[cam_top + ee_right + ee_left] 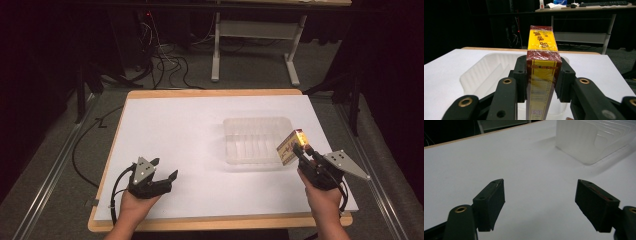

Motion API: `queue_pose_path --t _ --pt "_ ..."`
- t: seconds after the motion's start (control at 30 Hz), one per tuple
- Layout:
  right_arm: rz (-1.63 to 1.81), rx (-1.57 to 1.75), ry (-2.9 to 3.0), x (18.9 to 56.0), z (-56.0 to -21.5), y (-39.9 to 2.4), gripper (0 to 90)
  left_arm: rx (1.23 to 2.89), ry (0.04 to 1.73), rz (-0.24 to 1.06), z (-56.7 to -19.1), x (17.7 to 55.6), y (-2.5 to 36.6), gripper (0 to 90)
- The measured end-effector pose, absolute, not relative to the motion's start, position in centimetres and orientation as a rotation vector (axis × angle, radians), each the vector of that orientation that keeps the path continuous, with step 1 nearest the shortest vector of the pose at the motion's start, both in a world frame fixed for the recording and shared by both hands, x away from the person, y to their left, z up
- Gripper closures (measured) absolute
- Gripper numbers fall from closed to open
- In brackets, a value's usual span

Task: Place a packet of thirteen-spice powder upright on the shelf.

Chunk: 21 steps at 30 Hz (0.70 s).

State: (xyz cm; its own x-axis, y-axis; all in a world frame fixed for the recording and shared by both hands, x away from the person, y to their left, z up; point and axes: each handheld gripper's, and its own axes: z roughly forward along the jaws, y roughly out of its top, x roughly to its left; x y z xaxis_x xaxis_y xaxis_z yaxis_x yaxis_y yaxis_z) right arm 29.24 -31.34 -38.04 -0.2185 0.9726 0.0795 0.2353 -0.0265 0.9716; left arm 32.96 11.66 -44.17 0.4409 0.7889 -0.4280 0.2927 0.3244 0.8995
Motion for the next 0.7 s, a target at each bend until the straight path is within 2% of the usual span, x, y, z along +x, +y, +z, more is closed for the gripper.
queue_pose_path --t 0.7 --pt "1.181 1.358 1.479 34.4 -37.3 -30.9 68.2 1.270 1.103 0.441 -44.3 32.9 11.3 24.6"
